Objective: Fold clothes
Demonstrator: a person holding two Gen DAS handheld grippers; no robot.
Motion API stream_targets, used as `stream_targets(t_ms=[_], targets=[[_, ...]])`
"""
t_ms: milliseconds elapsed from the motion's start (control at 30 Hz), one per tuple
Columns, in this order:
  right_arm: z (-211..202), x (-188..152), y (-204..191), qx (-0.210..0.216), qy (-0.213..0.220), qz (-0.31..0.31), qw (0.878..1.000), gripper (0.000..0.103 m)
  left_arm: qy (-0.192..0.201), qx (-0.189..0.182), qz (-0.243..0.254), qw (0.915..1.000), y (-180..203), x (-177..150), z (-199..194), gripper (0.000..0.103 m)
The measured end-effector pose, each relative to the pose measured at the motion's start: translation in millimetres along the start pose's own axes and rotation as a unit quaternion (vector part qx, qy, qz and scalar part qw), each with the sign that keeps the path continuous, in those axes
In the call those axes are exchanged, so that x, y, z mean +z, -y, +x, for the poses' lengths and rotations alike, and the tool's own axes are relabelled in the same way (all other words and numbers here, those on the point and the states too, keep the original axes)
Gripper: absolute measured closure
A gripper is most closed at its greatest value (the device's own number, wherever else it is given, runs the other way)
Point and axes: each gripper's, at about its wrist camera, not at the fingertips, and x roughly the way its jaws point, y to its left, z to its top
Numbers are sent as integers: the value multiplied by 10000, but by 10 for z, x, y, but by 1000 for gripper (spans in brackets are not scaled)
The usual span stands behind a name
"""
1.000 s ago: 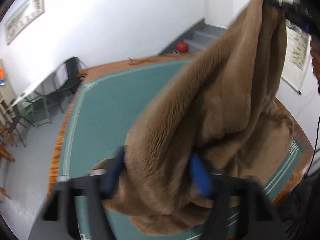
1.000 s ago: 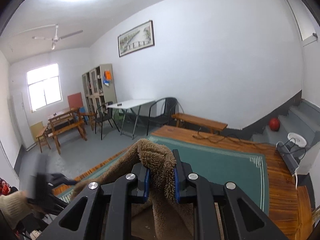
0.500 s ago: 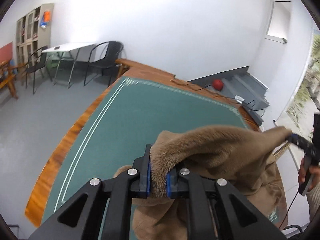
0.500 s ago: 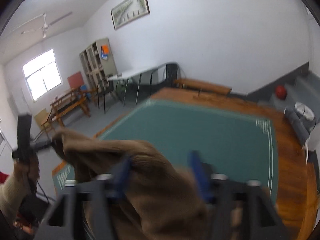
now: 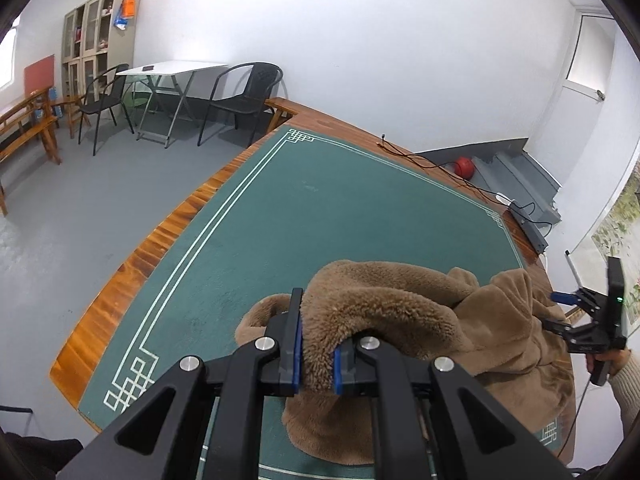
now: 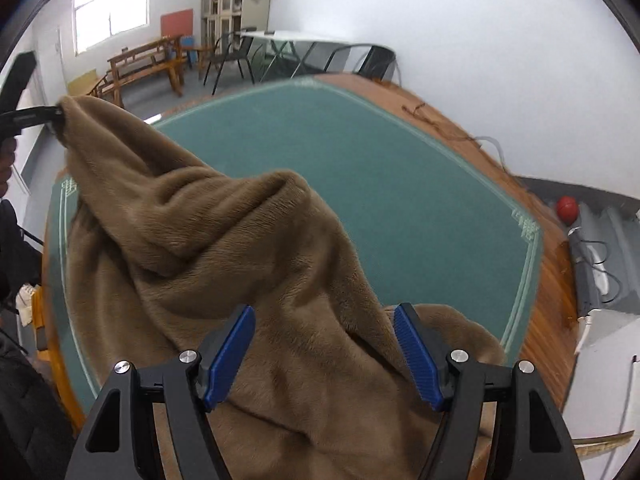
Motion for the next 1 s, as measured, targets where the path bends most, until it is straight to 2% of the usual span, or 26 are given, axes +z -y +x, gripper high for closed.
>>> stream_targets(t_ms=[167, 300, 333, 400, 433, 467, 500, 533, 567, 600, 667, 767, 833, 933, 967, 1000], targets=[[312, 359, 21, 400, 90, -199, 9990, 29, 0, 56, -89, 9999, -39, -26, -13, 91], [732, 569, 13, 1003, -270, -266, 9942, 29, 1, 99, -127, 9999, -69, -38, -5, 91], [864, 569, 66, 1348, -418, 14, 9900, 29, 5, 113, -135, 9998, -74, -36, -6, 90], [1097, 531, 191, 2062, -662, 684, 9739, 30, 12, 127, -162, 9998, -91, -29, -13, 91], [1146, 490, 241, 2280, -641, 943, 9670, 30, 15, 128, -180, 9998, -102, -25, -19, 91], [1184, 446, 289, 2471, -596, 1182, 9599, 34, 21, 122, -200, 9997, -115, -21, -26, 90], [1189, 419, 323, 2502, -557, 1326, 9574, 50, 37, 90, -227, 9997, -134, -20, -37, 90], [1186, 396, 354, 2495, -520, 1447, 9561, 60, 50, 77, -249, 9996, -148, -23, -46, 90], [1154, 379, 368, 2443, -477, 1525, 9565, 74, 58, 79, -272, 9996, -163, -30, -56, 90], [1072, 382, 390, 2372, -357, 1576, 9579, 82, 67, 83, -293, 9995, -176, -37, -65, 90], [862, 399, 423, 2275, -69, 1618, 9602, 85, 87, 74, -390, 9992, -230, -51, -80, 90], [420, 425, 418, 2326, 391, 1485, 9604, 85, 171, 42, -711, 9973, -389, -40, -122, 90], [159, 420, 357, 2494, 551, 1203, 9593, 85, 277, 17, -983, 9948, -531, -20, -168, 90], [-61, 282, 114, 2778, 311, 623, 9581, 84, 370, 44, -1233, 9917, -696, 4, -204, 90], [-102, 208, 3, 2775, 158, 448, 9596, 80, 371, 87, -1242, 9915, -726, 7, -201, 90], [-90, 165, -75, 2599, 4, 259, 9653, 72, 368, 126, -1246, 9914, -752, 8, -197, 90]])
